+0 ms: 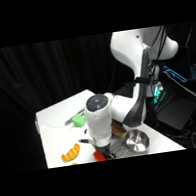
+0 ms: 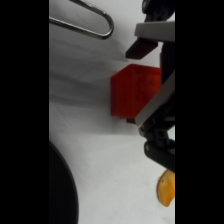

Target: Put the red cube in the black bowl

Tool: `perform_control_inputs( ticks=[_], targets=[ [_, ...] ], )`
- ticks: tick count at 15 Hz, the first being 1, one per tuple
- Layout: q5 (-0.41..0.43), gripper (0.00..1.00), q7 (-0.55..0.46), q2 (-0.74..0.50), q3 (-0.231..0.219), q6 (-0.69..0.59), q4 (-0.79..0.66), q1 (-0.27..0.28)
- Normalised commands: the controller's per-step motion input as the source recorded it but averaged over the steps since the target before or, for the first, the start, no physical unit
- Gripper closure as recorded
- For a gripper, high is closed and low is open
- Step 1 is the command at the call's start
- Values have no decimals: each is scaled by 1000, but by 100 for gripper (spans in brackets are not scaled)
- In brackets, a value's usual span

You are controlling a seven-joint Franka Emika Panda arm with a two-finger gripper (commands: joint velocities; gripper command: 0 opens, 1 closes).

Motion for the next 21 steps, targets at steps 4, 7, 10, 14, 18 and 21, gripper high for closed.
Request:
perform_control_inputs(
  ticks=[4,7,10,14,18,21],
  targets=[
    [-46,67,105,21,-111,126,47,108],
    [-33,74,91,-42,-81,62,7,83],
    [3,75,80,-247,-39,-138,-84,70],
    [7,75,63,-510,6,-304,-221,49],
    [-50,75,71,-537,37,-311,-290,6],
    [-69,75,47,-547,80,-190,-399,-65]
  ],
)
